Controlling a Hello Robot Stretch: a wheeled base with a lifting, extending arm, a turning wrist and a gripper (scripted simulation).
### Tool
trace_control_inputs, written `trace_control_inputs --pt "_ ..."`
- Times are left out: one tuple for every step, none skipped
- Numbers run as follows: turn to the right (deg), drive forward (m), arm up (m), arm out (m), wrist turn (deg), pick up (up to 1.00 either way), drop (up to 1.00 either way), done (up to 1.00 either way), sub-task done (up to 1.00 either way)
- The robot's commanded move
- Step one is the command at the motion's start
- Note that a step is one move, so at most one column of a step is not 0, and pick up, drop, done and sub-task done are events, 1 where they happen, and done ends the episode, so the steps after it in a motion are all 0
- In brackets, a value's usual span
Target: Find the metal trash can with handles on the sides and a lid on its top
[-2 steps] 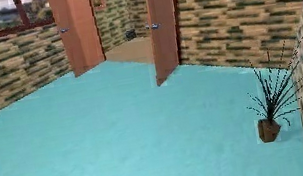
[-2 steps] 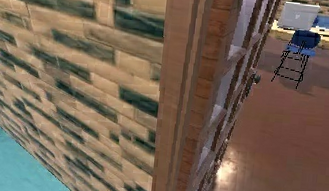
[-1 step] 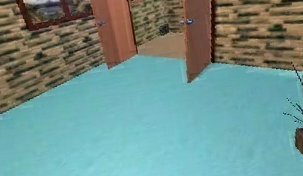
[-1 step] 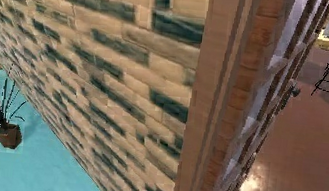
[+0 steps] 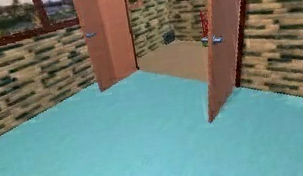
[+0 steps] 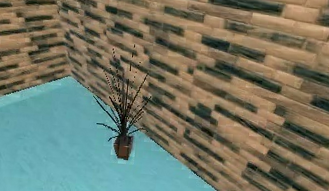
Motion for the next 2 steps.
trace_control_inputs --pt "0.0 1.0 0.0 0.0 0.0 0.0 0.0 0.0 0.0" --pt "-3.0 0.0 0.0 0.0 0.0 0.0 0.0 0.0 0.0"
